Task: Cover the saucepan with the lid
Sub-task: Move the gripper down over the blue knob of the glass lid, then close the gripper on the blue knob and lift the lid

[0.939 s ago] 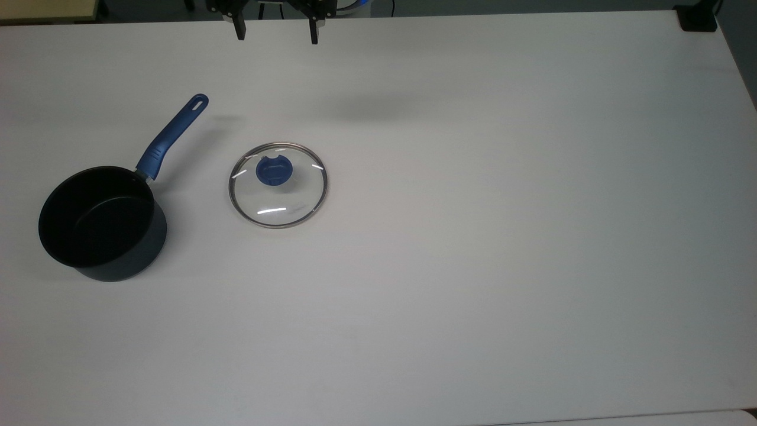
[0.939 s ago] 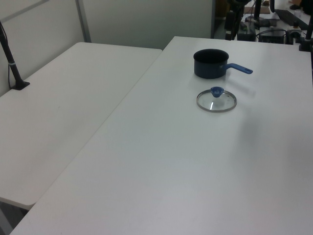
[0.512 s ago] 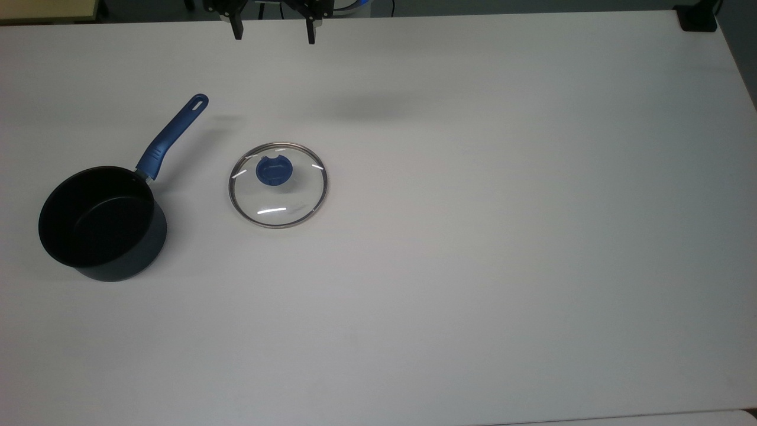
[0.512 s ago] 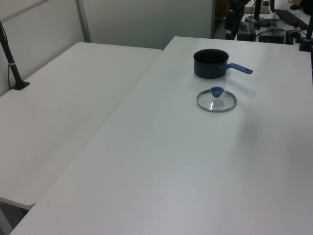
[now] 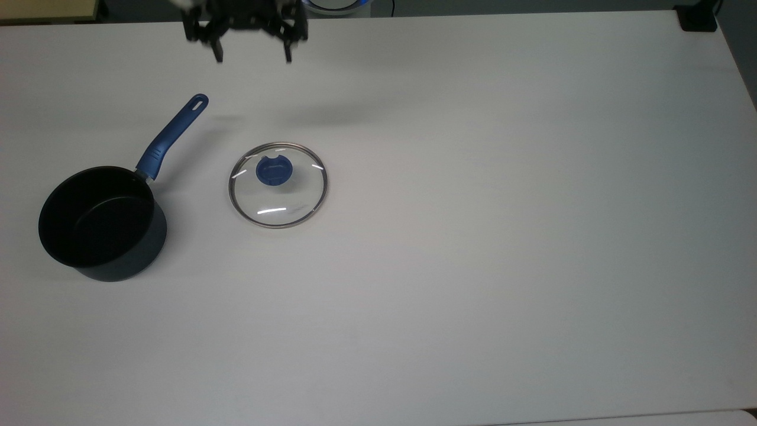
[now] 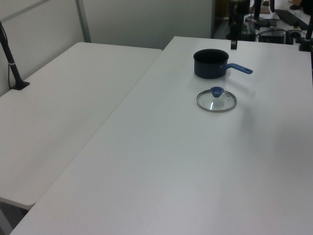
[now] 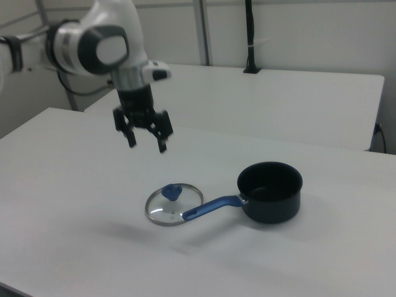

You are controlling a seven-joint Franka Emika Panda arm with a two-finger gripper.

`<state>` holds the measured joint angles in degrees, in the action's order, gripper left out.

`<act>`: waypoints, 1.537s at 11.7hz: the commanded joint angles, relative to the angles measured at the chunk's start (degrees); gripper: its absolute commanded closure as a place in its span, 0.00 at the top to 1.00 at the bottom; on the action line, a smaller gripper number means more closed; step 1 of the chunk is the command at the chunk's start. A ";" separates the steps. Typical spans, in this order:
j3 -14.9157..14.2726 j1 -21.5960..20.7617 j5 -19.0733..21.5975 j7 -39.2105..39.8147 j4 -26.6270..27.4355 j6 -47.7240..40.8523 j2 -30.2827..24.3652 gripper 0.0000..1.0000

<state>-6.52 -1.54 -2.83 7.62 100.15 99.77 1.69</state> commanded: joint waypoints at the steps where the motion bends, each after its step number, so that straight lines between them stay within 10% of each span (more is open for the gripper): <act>1: -0.16 -0.30 -3.65 -10.83 10.03 13.82 2.69 1.00; 9: 2.57 -0.04 -4.64 -16.50 11.21 31.97 15.18 1.00; 13: 2.57 0.83 -3.76 -16.50 10.24 31.54 15.45 0.46; 18: 2.57 2.41 -3.76 -12.21 0.70 24.43 14.31 0.46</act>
<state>-4.36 -0.30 -6.54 -7.67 107.36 129.62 17.18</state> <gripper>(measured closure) 0.383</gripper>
